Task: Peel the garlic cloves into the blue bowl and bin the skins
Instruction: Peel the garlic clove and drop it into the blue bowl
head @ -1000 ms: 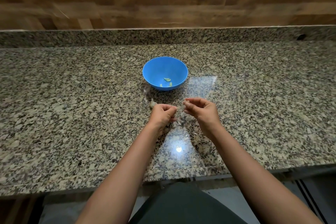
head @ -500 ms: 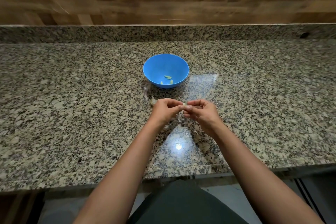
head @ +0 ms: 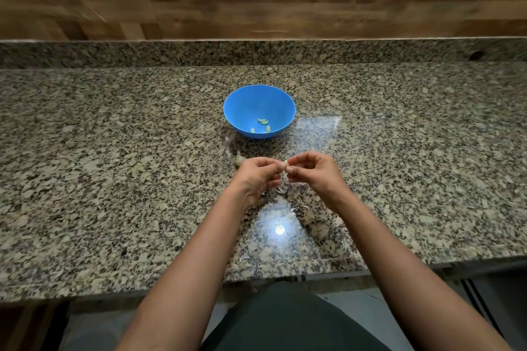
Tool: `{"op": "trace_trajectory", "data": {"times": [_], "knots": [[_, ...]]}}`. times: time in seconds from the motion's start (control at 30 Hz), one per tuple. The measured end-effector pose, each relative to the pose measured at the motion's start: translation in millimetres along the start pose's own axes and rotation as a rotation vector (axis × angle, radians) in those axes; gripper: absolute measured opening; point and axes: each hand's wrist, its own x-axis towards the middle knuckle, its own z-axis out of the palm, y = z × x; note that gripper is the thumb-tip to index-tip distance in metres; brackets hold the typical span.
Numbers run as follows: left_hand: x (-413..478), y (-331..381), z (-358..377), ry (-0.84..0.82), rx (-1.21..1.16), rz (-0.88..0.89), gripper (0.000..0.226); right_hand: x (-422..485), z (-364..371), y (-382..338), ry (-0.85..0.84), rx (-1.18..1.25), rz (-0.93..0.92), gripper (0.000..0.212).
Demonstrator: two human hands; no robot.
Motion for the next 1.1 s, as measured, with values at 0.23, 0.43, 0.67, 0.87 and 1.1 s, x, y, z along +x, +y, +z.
{"op": "trace_trajectory", "data": {"times": [0.23, 0.43, 0.67, 0.87, 1.1], "knots": [[0, 0, 0, -0.015, 0.007, -0.001, 0.007, 0, -2, -1, -0.006, 0.001, -0.009, 0.011], [-1, 0, -3, 0.03, 0.236, 0.144, 0.004, -1, 0, 0, 0.03, -0.091, -0.05, 0.01], [-1, 0, 3, 0.071, 0.219, 0.141, 0.004, 1, 3, 3, 0.096, -0.127, -0.078, 0.011], [-1, -2, 12, 0.131, -0.026, 0.082, 0.01, -2, 10, 8, 0.2, -0.073, -0.133, 0.008], [1, -4, 14, 0.108, 0.101, 0.169, 0.012, -1, 11, 13, 0.148, -0.161, -0.116, 0.017]]}}
